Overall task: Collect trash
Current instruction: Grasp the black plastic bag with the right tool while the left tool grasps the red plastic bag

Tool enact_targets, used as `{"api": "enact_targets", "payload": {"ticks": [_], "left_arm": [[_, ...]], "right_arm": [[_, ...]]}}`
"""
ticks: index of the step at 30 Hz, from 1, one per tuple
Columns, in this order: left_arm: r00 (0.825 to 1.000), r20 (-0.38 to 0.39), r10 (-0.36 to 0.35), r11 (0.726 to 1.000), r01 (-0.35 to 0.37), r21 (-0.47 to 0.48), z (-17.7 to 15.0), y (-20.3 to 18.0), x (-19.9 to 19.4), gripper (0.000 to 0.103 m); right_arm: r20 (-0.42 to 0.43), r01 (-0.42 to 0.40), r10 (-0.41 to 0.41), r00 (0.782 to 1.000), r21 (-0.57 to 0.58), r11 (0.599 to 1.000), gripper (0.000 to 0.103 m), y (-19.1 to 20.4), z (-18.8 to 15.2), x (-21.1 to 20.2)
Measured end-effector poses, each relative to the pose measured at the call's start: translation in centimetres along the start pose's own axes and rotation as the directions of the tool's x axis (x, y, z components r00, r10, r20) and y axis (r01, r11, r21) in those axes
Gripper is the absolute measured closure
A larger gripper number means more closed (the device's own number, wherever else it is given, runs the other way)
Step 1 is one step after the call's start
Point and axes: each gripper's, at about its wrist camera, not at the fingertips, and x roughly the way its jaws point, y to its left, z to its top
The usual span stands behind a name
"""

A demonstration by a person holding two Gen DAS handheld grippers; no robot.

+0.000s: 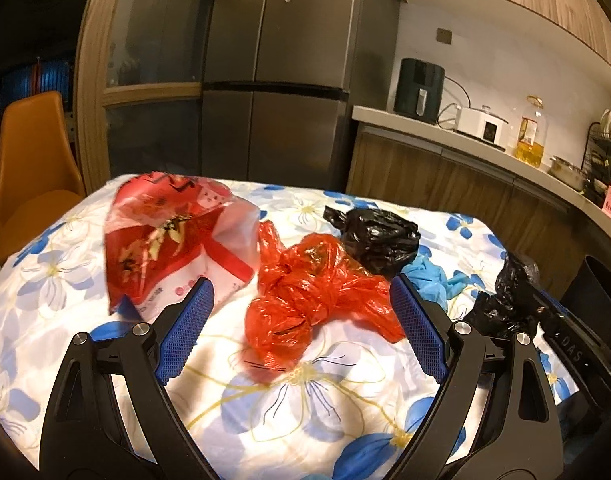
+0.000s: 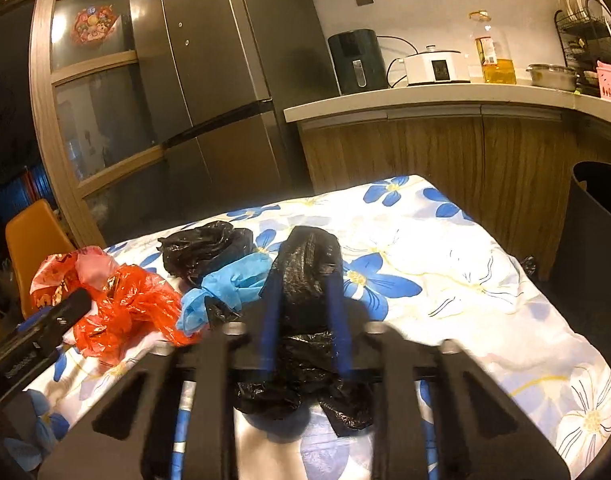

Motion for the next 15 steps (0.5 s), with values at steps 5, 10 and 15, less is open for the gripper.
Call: {"api": "enact_targets", "payload": {"ticks": [5,10,15], "left_arm": [[0.999,-0.043,-0.019,1.000,0.019,-0.008,-0.1,0.2,1.5,0.024],[0.992,-0.123,-0.033,0.999,0.032,-0.011,-0.5,0.3,3.4,0.044],[0.982,-0.181,-0.055,0.998,0.051,-0.028,-1.1,0.5,4.5,0.068]], "right_arm": [[0.034,-0.023,0.023,0.999,0.008,1.000,0.099,-0.1,0.1,-1.5],[0.065,-0.042,0.041,0.997,0.009,0.999,0.099,0.0,0.2,-3.6],[0.092,-0.052,0.051,0.994,0.011,0.999,0.099,0.1,0.4,-5.4]]}}
